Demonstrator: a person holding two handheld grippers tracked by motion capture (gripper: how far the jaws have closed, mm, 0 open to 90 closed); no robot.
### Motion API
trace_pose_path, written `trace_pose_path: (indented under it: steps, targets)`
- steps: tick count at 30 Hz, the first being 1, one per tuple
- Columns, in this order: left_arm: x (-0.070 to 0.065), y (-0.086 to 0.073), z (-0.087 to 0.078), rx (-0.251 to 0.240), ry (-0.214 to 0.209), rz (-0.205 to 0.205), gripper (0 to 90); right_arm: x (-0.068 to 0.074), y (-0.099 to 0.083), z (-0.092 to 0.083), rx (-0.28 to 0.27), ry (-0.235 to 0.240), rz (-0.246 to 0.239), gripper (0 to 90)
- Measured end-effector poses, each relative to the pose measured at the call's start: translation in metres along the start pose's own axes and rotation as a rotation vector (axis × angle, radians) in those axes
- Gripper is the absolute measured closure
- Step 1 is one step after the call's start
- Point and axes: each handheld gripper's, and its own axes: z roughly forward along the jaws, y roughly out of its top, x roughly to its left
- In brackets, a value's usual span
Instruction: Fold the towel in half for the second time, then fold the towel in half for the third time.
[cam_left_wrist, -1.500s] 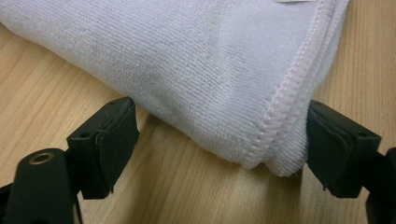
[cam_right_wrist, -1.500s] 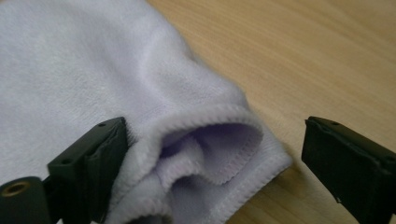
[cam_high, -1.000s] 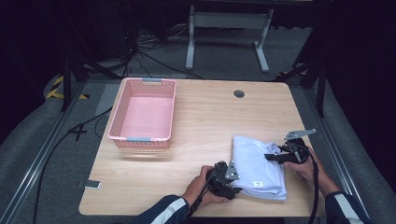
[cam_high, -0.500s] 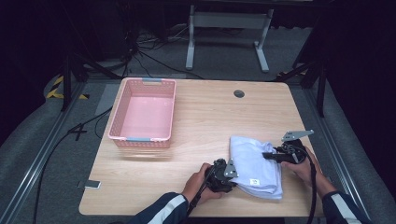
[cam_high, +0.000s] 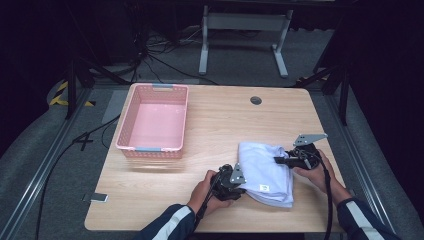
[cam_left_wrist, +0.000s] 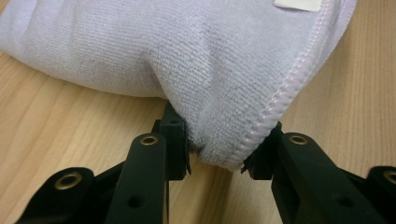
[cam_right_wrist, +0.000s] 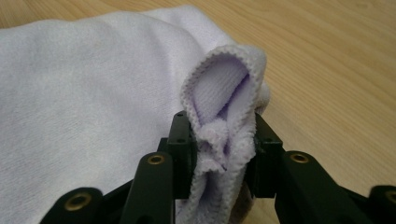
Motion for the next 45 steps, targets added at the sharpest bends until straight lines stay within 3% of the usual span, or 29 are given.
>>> trace_pose_path:
  steps: [23,37,45]
  targets:
    - [0.02,-0.019,-0.053,-0.044,0.125,-0.068,66.8,0.019,0.064,0.027,-0.055,0.034,-0.08,67.3]
    - [0.038,-0.031,-0.089,-0.067,0.202,-0.098,66.8,0.032,0.111,0.049,-0.081,0.071,-0.127,67.3]
    - [0.056,-0.037,-0.113,-0.096,0.276,-0.118,66.9,0.038,0.136,0.059,-0.109,0.076,-0.139,67.3]
